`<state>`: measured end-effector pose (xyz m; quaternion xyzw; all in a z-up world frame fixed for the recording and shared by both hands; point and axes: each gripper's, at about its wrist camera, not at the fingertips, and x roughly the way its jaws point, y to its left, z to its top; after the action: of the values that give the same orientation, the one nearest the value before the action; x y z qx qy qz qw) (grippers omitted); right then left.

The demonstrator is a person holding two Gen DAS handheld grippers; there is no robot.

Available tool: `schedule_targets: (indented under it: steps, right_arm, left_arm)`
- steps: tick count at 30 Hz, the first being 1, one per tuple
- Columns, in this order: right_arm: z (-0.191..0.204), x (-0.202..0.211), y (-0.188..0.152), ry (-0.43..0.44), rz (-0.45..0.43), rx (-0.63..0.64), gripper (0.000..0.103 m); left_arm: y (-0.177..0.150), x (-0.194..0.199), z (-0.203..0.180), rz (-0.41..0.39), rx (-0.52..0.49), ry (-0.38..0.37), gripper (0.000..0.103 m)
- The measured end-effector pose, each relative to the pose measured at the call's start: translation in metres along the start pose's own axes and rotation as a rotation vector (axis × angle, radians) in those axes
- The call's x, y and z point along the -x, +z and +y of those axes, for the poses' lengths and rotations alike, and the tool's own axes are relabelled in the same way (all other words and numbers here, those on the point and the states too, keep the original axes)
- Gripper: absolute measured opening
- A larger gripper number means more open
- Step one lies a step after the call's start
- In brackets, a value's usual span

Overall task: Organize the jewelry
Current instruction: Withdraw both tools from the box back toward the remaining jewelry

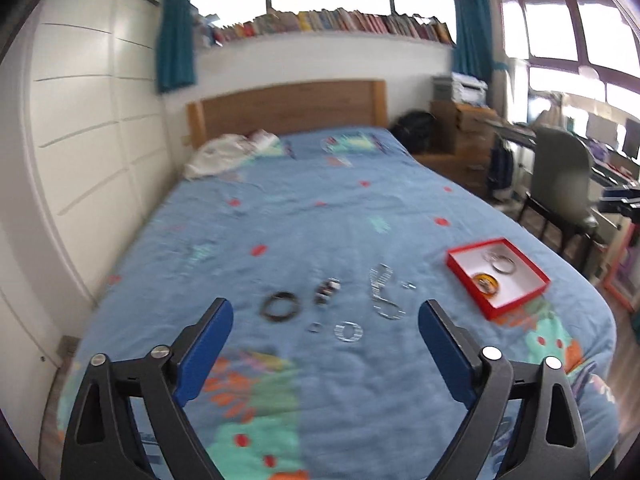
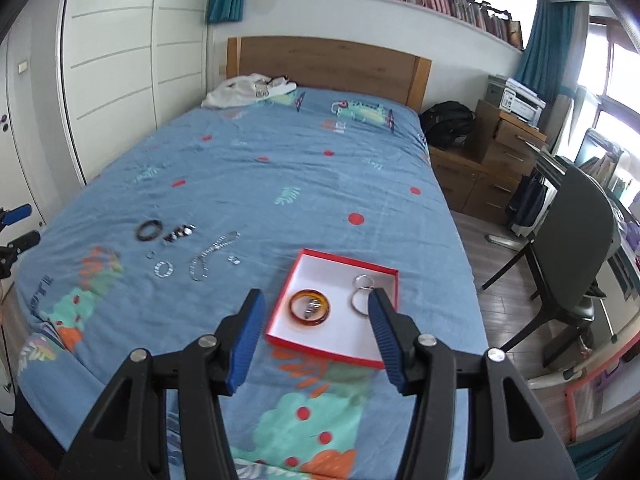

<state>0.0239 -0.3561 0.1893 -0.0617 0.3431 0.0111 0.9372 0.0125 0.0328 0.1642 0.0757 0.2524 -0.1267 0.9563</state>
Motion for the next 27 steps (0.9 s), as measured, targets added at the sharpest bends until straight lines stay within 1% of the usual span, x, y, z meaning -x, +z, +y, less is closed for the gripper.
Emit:
schedule_targets:
  steps: [3, 7, 10, 13, 18, 22, 27]
  right_arm:
    - [0.016, 0.016, -0.003, 0.004, -0.027, -0.015, 0.052]
    - [0.041, 0.033, -0.006, 0.017, -0.065, -0.028, 0.052]
    - [0.055, 0.037, -0.007, 0.028, -0.079, -0.044, 0.052]
    - [0.069, 0.035, -0.007, 0.03, -0.089, -0.043, 0.052]
    - [0.092, 0.017, -0.01, 0.055, -0.096, -0.047, 0.052]
    - [0.108, -0.007, -0.019, 0.089, -0.093, -0.057, 0.052]
    - [0.121, -0.048, -0.03, 0.129, -0.071, -0.086, 0.052]
  left_arm:
    - [-0.008, 0.018, 0.027, -0.031, 0.051, 0.031, 0.096]
    - [-0.022, 0.027, 0.056, -0.045, 0.142, 0.062, 0.096]
    - [-0.035, 0.029, 0.073, -0.037, 0.198, 0.08, 0.096]
    - [-0.047, 0.024, 0.086, -0.009, 0.237, 0.105, 0.096]
    - [-0.063, 0.006, 0.096, 0.038, 0.268, 0.15, 0.096]
    - [-0.069, -0.015, 0.088, 0.075, 0.254, 0.16, 0.095]
    - [-0.076, -0.051, 0.074, 0.125, 0.235, 0.135, 0.093]
